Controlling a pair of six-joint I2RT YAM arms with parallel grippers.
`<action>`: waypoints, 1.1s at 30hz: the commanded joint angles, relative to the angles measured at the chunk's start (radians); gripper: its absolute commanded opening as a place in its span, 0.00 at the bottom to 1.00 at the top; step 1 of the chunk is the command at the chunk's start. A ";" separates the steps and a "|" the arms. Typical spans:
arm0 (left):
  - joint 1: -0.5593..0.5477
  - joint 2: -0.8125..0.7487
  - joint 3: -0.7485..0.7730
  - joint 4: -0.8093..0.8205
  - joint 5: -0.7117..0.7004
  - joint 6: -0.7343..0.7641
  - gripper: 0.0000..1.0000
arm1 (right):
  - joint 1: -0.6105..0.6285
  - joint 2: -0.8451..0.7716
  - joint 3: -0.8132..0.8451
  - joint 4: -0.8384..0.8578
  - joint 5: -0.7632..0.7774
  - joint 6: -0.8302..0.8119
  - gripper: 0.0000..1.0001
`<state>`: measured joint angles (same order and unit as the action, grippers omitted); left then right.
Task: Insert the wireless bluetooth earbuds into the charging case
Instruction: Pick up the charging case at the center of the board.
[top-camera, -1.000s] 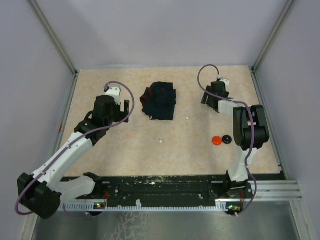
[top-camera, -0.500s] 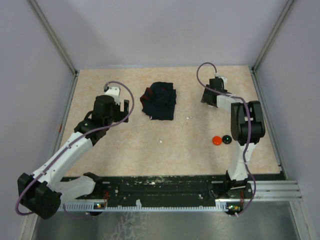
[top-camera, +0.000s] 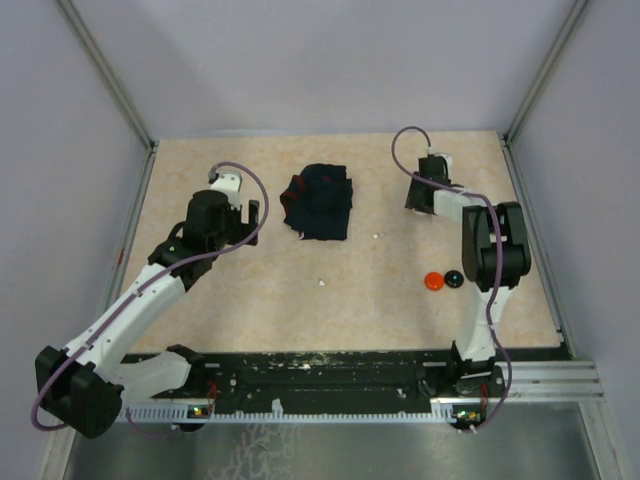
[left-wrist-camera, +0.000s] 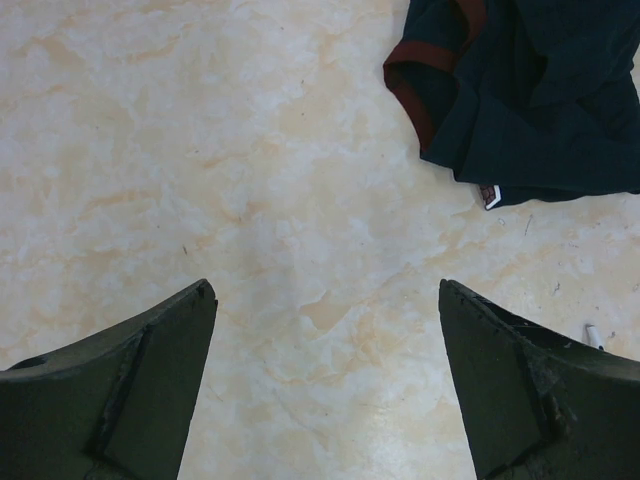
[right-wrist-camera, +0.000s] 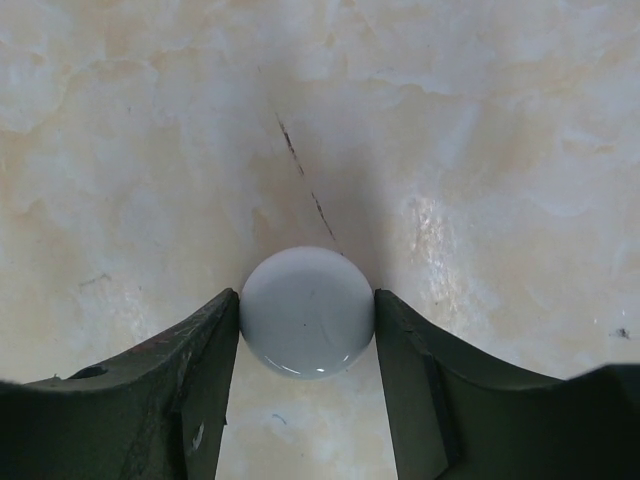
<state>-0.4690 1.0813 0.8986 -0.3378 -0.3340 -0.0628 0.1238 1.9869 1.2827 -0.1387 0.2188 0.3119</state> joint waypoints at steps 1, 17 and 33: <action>0.008 -0.004 -0.001 0.006 0.037 0.000 0.96 | 0.027 -0.098 -0.044 0.001 -0.028 -0.063 0.52; 0.025 -0.028 0.002 0.034 0.276 -0.058 0.95 | 0.263 -0.532 -0.347 0.138 -0.221 -0.327 0.45; 0.029 -0.008 -0.024 0.218 0.726 -0.275 0.93 | 0.504 -0.789 -0.518 0.359 -0.490 -0.584 0.43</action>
<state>-0.4469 1.0538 0.8719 -0.1993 0.2321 -0.2707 0.5896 1.2545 0.7849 0.0906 -0.1631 -0.1562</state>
